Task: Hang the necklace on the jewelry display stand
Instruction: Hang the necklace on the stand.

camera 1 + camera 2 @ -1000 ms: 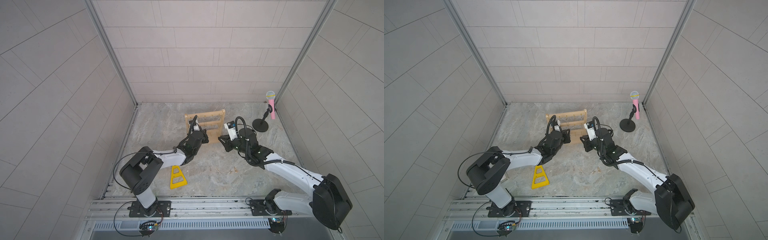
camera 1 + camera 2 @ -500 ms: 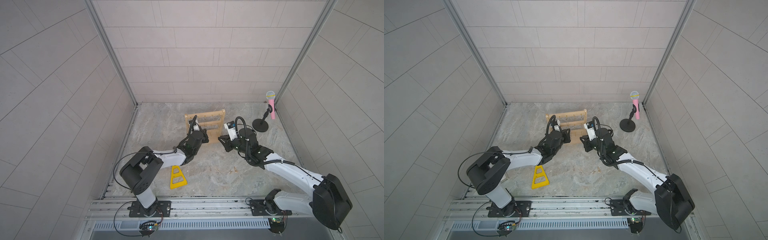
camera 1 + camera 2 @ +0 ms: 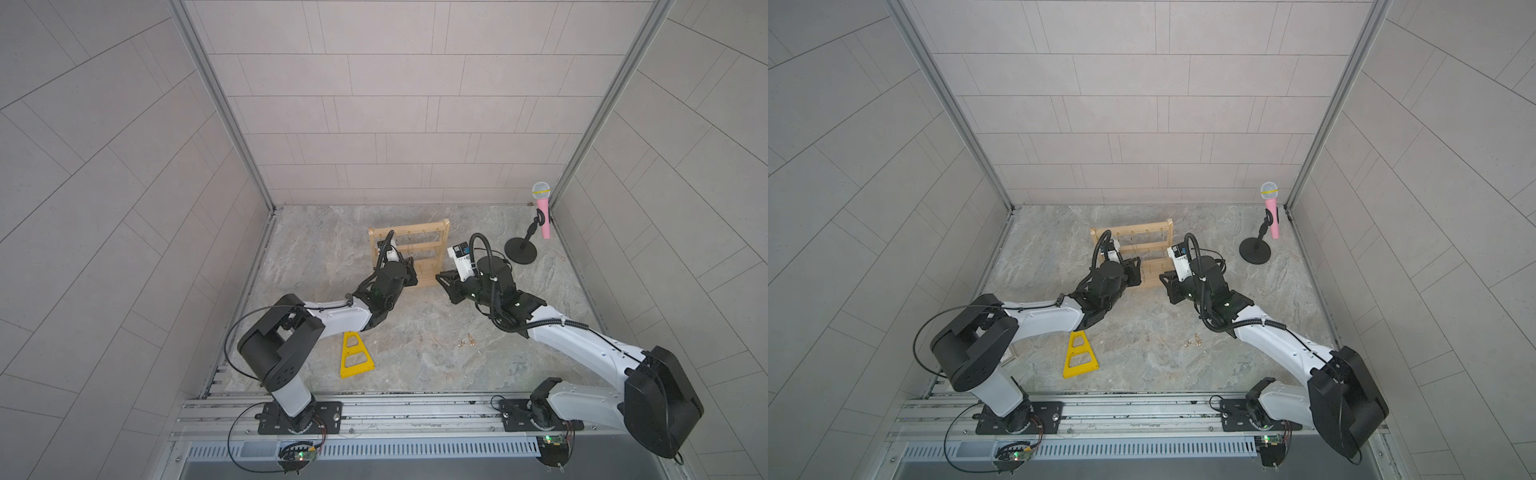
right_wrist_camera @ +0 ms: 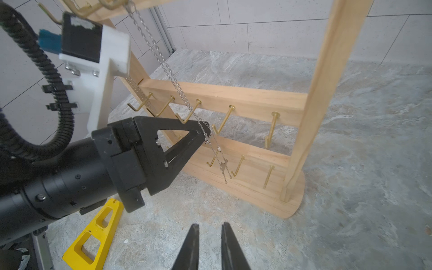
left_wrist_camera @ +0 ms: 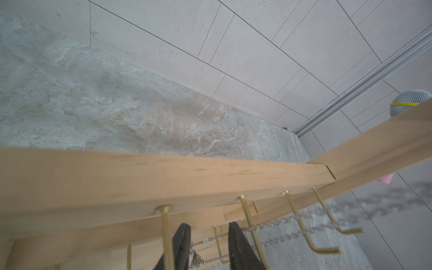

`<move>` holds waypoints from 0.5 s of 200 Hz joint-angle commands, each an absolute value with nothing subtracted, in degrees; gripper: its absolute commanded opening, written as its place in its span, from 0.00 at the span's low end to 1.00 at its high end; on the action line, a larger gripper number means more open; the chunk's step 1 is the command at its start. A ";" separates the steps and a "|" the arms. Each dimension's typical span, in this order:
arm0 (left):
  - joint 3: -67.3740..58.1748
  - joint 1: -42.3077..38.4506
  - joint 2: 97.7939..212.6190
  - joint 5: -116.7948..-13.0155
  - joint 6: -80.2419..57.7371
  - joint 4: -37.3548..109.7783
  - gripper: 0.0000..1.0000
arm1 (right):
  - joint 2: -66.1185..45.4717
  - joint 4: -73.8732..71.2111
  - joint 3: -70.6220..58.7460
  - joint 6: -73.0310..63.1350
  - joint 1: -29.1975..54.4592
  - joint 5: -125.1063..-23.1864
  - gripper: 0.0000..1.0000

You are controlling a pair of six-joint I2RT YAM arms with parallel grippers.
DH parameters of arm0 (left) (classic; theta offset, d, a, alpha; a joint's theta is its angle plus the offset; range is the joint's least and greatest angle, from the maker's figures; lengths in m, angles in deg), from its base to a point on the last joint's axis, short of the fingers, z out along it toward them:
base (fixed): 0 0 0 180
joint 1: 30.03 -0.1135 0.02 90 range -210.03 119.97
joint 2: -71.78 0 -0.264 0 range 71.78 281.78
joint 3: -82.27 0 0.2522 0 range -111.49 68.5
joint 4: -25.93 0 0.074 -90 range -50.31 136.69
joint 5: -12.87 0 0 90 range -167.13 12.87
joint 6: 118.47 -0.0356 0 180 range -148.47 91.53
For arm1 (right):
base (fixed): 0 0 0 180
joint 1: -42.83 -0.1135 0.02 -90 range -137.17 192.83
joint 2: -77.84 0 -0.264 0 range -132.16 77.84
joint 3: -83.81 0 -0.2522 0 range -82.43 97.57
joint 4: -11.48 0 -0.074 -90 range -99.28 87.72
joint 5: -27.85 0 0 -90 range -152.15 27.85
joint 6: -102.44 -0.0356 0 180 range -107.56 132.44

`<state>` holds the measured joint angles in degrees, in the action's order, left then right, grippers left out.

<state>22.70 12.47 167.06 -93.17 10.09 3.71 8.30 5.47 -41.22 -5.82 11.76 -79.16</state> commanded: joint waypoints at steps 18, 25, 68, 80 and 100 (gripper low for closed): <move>20.45 12.39 168.19 -95.15 10.44 2.61 0.34 | 8.24 6.59 -41.56 -6.09 11.94 -79.63 0.21; 20.64 12.40 168.23 -95.45 10.88 2.82 0.31 | 8.31 6.59 -41.56 -6.09 11.95 -79.57 0.21; 22.49 13.11 165.47 -95.83 11.05 3.88 0.20 | 8.06 6.95 -41.60 -6.19 11.94 -80.03 0.21; 22.70 13.46 164.33 -95.77 10.66 4.60 0.19 | 7.92 7.20 -41.50 -6.18 11.93 -80.50 0.21; 23.42 13.74 162.29 -95.83 10.56 5.79 0.18 | 7.77 7.13 -41.40 -6.16 11.98 -80.59 0.21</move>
